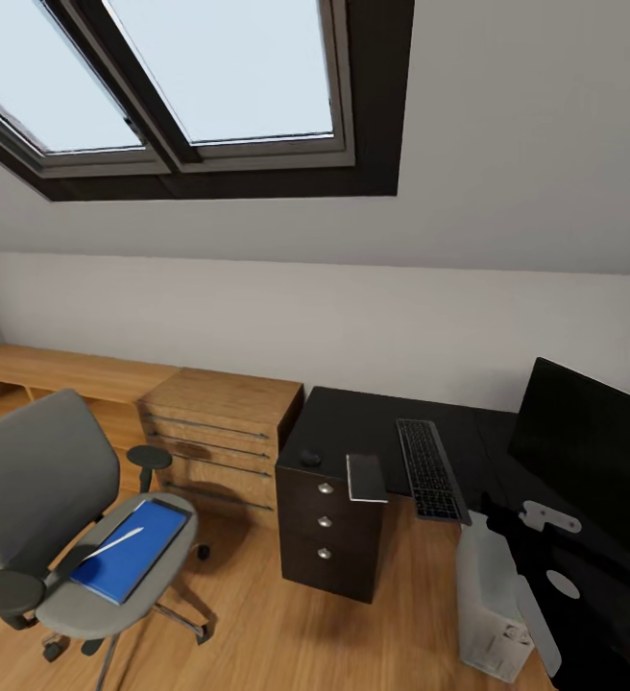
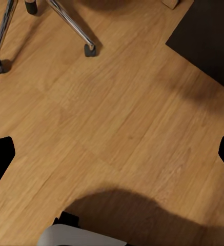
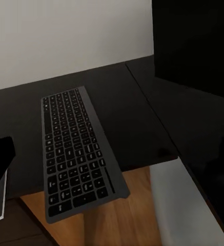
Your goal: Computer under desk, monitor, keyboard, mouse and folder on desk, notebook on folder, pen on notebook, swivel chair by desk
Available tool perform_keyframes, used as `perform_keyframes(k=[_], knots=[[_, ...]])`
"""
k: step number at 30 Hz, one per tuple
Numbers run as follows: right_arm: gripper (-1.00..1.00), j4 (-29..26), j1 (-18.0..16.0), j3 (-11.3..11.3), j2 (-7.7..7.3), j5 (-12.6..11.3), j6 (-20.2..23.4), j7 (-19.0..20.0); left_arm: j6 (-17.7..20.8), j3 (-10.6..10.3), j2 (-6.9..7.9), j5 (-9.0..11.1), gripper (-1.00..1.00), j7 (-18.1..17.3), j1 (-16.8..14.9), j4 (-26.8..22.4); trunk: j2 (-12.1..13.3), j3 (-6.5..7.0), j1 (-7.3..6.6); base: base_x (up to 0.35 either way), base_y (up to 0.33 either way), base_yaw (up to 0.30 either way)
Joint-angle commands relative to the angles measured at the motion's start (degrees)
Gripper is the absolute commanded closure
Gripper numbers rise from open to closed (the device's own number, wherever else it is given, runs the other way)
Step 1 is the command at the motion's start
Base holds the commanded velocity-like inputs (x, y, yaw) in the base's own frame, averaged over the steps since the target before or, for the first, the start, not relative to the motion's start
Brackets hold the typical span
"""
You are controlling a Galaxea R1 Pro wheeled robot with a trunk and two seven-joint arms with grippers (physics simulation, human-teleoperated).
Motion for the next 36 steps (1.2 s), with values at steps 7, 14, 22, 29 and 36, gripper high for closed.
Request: perform_keyframes(k=[7,14,22,29,36], knots=[[-1.00,0.0,0.0,0.1,-0.03,-0.6,-0.2,-0.2,-0.1,-0.3,0.01,0.6,-1.00,-0.4,0.0,0.1,0.0,0.04,0.02,0.000,0.000,-0.122],[-1.00,0.0,0.0,0.1,-0.09,-0.7,-0.2,-0.2,-0.1,-0.3,0.01,0.6,-1.00,-0.4,0.0,0.1,0.0,0.06,0.02,0.000,0.000,-0.242],[-1.00,-0.1,0.0,-1.3,-0.11,-0.8,-0.2,-0.2,-0.1,-0.3,0.01,0.6,-1.00,-0.4,0.0,0.1,0.0,0.06,0.02,0.094,0.000,-0.240],[-1.00,-0.1,0.0,-2.1,-0.03,-0.9,-0.2,-0.2,-0.1,-0.3,0.01,0.6,-1.00,-0.4,0.0,0.1,0.0,0.06,0.02,0.090,0.000,-0.057],[-1.00,-0.1,0.0,-2.2,-0.03,-0.9,-0.2,-0.2,-0.1,-0.3,0.01,0.6,-1.00,-0.4,0.0,0.1,0.0,0.06,0.02,0.009,0.000,-0.005]])
